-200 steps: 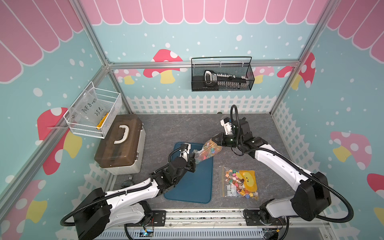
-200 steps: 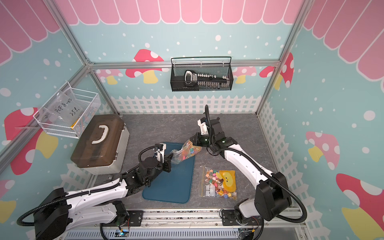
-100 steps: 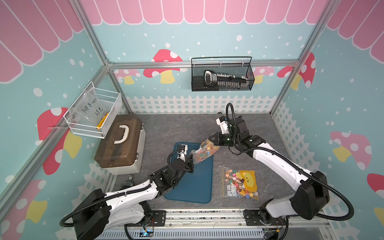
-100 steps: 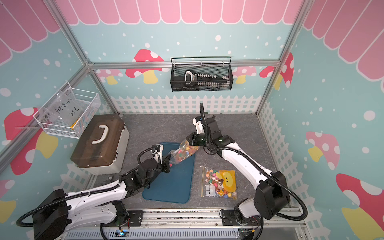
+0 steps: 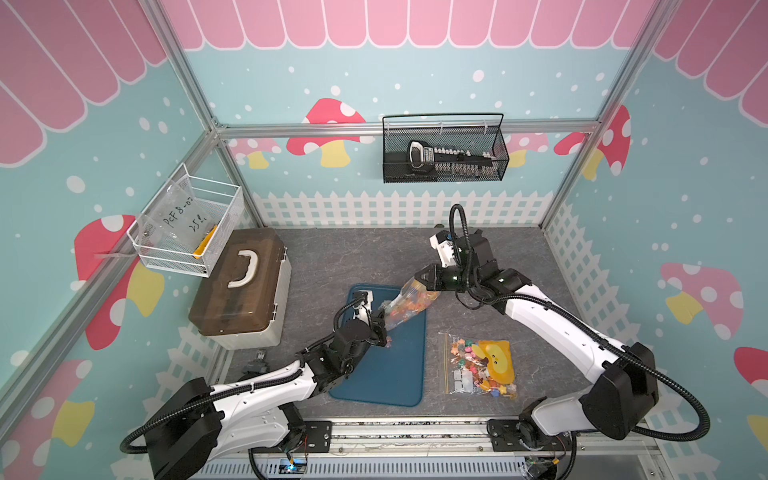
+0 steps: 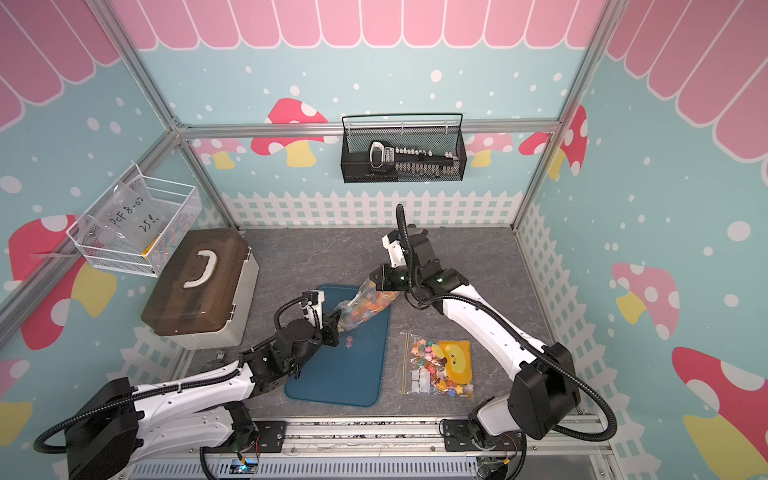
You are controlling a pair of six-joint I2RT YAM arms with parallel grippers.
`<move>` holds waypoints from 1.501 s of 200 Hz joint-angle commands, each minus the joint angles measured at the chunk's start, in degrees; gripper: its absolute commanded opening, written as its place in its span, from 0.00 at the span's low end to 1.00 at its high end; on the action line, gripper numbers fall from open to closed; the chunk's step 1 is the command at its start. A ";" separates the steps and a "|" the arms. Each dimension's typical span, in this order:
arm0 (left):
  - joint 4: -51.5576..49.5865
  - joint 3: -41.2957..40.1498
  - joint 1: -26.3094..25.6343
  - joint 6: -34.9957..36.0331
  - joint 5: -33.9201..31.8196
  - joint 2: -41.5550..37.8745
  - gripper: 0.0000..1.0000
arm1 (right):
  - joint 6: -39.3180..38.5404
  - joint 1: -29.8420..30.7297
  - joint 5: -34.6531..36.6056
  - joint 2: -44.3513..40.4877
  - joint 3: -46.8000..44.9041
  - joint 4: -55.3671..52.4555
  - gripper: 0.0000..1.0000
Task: Pour candies out of the ziploc bag
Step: 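Pour the candies out of the ziploc bag onto the tray.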
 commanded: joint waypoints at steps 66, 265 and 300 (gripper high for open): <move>-1.86 -2.50 0.38 -2.48 -0.35 0.11 0.06 | -1.41 0.85 2.06 -0.73 5.15 3.63 0.00; -1.41 -3.28 0.38 -3.67 1.05 -0.46 0.05 | -2.87 3.55 3.48 -0.65 8.99 1.29 0.00; -0.49 -2.81 0.38 -3.24 2.04 0.11 0.05 | -3.01 3.78 3.79 -1.07 9.55 0.90 0.00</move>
